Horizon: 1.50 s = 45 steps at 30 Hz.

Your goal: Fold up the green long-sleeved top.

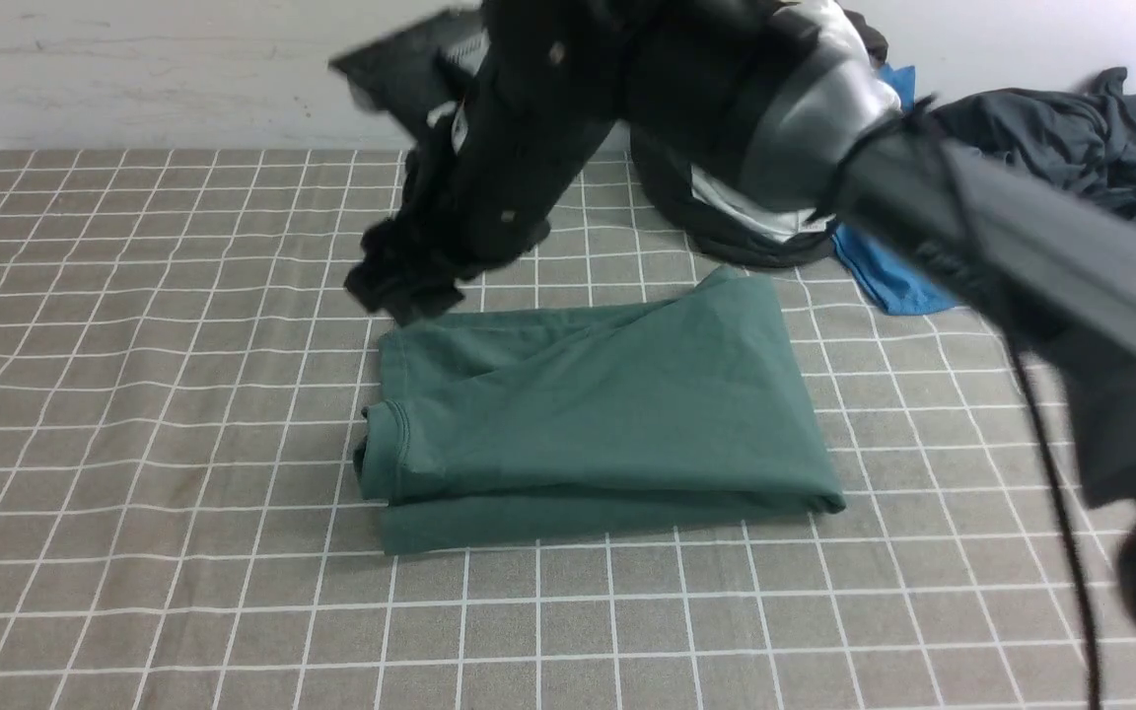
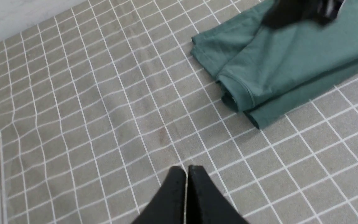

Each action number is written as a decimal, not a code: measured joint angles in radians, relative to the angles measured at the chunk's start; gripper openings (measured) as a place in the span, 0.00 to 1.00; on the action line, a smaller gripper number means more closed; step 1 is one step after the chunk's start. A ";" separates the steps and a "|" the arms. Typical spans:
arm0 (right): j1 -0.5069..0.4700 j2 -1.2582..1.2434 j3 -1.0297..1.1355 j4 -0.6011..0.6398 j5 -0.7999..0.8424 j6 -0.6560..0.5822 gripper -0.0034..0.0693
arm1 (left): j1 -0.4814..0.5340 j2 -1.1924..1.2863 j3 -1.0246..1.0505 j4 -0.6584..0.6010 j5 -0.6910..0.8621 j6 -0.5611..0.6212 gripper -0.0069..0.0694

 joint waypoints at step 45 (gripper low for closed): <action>-0.029 -1.368 1.399 0.050 -0.549 -0.069 0.18 | 0.000 -0.764 0.710 0.024 -0.322 -0.172 0.08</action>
